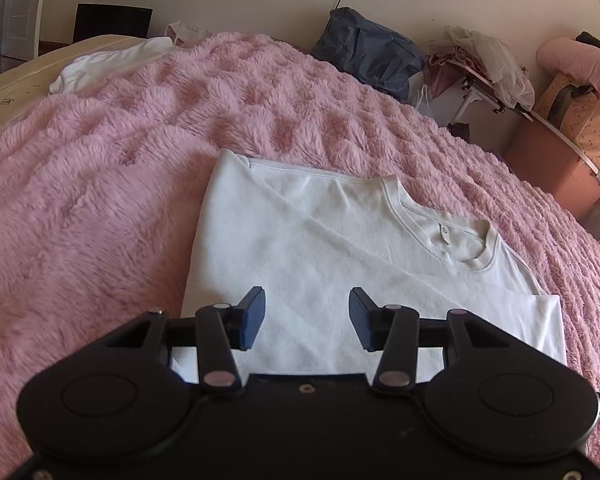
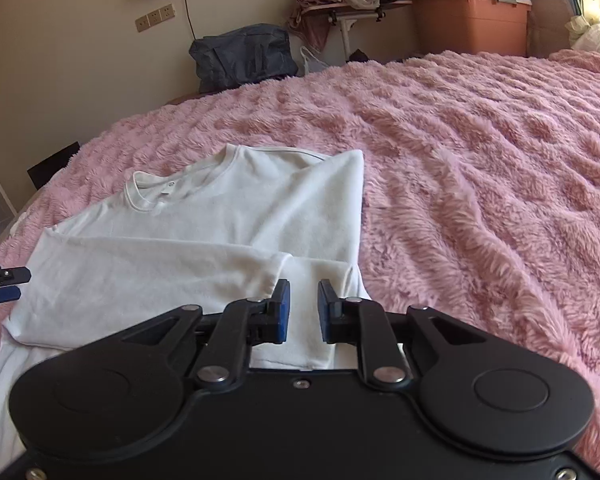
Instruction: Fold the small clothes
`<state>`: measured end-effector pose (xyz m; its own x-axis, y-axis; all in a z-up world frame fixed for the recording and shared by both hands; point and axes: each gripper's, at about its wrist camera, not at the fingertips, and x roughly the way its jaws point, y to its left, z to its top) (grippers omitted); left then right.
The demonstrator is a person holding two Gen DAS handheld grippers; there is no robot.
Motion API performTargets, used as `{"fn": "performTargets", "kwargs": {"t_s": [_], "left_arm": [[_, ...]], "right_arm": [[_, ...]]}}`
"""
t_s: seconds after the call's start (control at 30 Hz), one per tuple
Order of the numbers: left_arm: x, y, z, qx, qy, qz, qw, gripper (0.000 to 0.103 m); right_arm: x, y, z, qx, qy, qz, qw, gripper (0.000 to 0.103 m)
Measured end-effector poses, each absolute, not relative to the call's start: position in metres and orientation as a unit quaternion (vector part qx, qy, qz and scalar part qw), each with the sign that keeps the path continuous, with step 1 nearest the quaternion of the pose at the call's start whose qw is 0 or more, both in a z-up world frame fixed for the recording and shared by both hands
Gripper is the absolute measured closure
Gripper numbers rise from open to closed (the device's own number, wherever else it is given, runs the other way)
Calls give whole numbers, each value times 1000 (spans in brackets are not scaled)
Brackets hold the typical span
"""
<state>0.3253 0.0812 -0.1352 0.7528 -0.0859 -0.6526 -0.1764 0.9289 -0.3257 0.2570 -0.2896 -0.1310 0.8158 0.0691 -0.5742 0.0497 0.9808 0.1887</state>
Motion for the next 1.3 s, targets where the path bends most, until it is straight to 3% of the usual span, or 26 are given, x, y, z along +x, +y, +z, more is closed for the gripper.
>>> {"fn": "performTargets", "kwargs": {"t_s": [0.3,0.57,0.9,1.13,1.3], "left_arm": [[343,93,-168,-188,368,28,910,54],[286,112,-134,-222,338,18,914,54],[270,129,-169,-238,389,43,889,53],[241,126,-136,-250,385,28,888,53],[195,111,-85,-169,426,2,889,52]], "right_arm": [[309,-287,-171,77,341,-7,937,88],[287,-288,-154,112,326,9,939,87],[258,-270,-162,90,371,36,923,80],[241,-278,-152,108,376,26,920,80],[196,-284,-110,103,363,48,925,78]]}}
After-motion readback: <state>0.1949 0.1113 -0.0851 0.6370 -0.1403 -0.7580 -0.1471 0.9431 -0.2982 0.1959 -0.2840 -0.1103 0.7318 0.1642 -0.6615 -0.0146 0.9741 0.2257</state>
